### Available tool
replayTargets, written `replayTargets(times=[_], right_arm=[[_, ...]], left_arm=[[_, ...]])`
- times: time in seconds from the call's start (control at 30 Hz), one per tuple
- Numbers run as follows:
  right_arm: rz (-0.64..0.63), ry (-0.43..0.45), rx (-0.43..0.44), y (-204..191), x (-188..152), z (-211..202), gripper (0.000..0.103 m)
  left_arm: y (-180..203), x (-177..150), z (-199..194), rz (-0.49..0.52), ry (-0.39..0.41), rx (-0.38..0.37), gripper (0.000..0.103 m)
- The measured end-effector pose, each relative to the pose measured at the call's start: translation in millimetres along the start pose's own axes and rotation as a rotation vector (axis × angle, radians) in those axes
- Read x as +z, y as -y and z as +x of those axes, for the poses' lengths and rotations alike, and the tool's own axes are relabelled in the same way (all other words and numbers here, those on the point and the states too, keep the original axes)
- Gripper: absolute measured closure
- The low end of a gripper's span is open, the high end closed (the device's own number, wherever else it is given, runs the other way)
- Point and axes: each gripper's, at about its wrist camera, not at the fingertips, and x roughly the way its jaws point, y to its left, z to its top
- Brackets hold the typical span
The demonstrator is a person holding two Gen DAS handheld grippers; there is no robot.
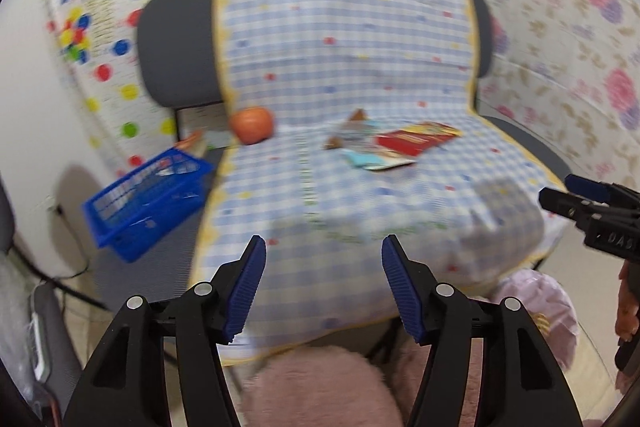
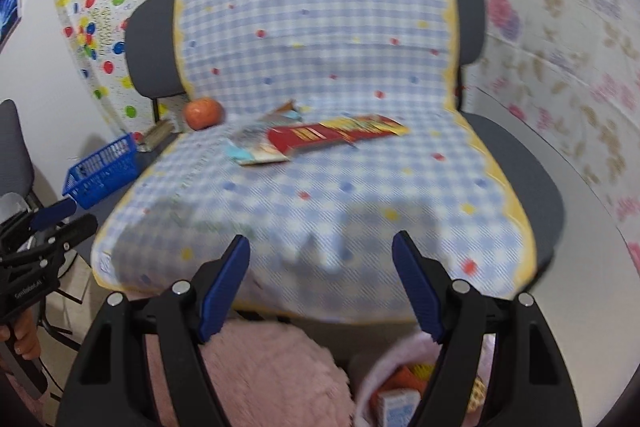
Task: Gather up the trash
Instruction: 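Move both tools back toward the chair, then grasp the red snack wrapper with the right tool and lift it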
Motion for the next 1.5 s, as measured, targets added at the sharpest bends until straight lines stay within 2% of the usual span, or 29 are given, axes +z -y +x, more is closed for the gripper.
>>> replayTargets(times=[0.1,0.17,0.53,0.83,0.87,1.03,1.07,1.37,1.5], right_arm=[[-0.014,0.005,0.028,-10,15,10,0.03],[-0.012,0.004,0.038,-14,23,18,0.03],[-0.029,-0.016,0.075,-28,41,46,0.03],[-0.015,-0.026,0.075,-25,45,56,0.03],[-0.011,-0.025,0.073,-24,45,57,0.032],[-0.001,-0.033,0.075,-19,48,65,0.054],[0.002,-0.029,0.079,-18,50,65,0.055],[0.084,-0.067,0.095,0,59,88,0.052],[0.075,-0.074,0.078,2,61,94,0.045]], left_arm=[[-18,3,0,-0.03,-0.002,0.043,0.036],[-29,4,0,-0.043,0.002,0.069,0.029],[-50,12,6,-0.049,-0.015,0.158,0.025],[-54,14,12,-0.057,-0.025,0.165,0.025],[-55,14,12,-0.059,-0.027,0.17,0.025],[-59,16,14,-0.069,-0.034,0.184,0.025],[-61,18,15,-0.07,-0.034,0.189,0.025],[-67,32,23,-0.082,-0.031,0.211,0.025],[-66,35,29,-0.084,-0.032,0.207,0.025]])
